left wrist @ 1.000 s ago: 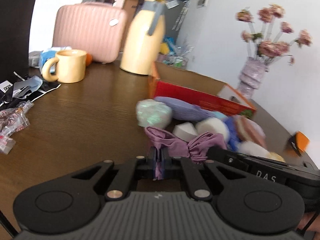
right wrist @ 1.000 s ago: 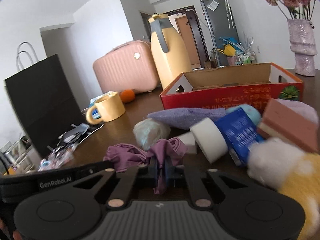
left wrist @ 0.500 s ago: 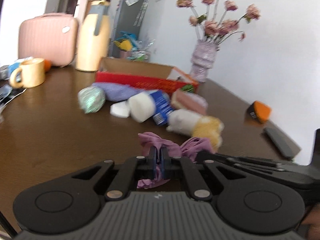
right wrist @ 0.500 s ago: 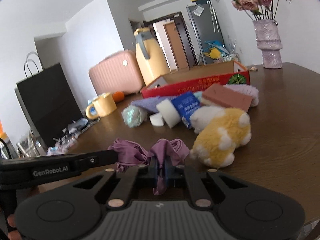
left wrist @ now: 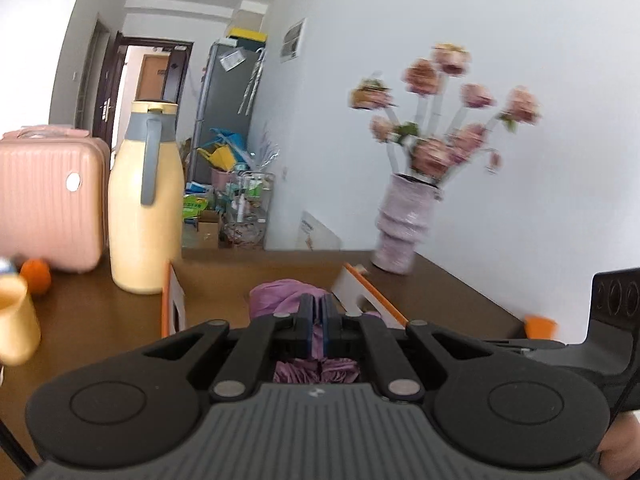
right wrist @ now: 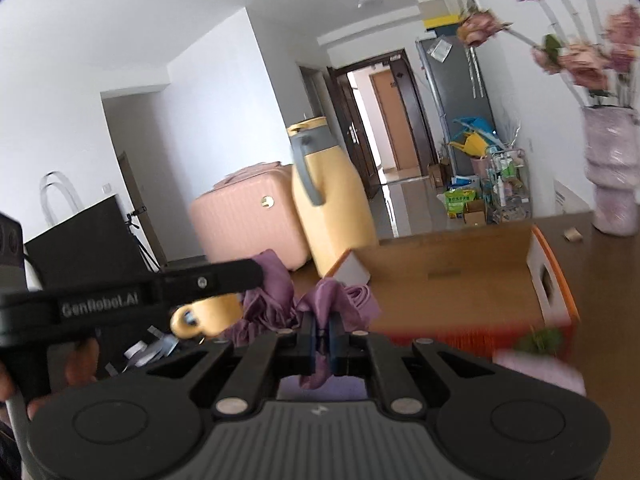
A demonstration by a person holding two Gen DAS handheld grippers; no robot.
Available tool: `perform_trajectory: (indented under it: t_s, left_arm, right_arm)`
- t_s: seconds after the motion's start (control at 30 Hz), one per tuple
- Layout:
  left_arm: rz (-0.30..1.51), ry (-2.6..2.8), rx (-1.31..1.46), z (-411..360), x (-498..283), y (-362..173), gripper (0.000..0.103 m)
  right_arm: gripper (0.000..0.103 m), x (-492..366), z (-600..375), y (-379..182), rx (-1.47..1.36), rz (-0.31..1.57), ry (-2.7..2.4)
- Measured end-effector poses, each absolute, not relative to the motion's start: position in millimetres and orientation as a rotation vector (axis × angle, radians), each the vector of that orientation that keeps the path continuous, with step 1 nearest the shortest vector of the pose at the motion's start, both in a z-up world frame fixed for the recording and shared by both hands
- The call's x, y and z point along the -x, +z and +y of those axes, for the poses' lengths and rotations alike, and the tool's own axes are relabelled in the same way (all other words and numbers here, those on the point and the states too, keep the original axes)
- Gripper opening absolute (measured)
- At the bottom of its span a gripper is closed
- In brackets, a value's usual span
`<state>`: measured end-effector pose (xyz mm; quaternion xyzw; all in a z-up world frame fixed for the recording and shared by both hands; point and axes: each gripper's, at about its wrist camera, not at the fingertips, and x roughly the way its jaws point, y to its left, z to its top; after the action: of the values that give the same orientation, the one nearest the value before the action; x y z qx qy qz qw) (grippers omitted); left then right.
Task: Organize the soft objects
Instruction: 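Carry the purple cloth into the cardboard box and open the right gripper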
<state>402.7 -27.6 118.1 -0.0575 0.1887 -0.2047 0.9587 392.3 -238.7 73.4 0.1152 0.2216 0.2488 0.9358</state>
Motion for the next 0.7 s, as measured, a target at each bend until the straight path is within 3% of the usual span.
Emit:
perform_trajectory:
  t_s: [0.27,0.43,0.63,0.7]
  left_arm:
    - [0.552,-0.286,0.118,-19.6,-587.8,88.2,0.005]
    - [0.656,-0.225,0.104,-19.4,-659.1,52.2,0.005]
    - [0.737,-0.198,0.058,-20.6,-676.1,26.2,0.010]
    - [0.738,-0.201,0.061,-16.4,-669.3,29.9,0.015]
  right_arm:
    - [0.006,-602.2,-207.9,59.6,-0.241,0.679,0.460]
    - [0.007,-671.2,-187.4,23.0,-0.214,0.789,0.386]
    - [0.027,-709.1,-191.3,-8.1,-0.293,0.882,0.330]
    - [0.029,-705.3,-195.5,-4.4,-0.338,0.892,0.341]
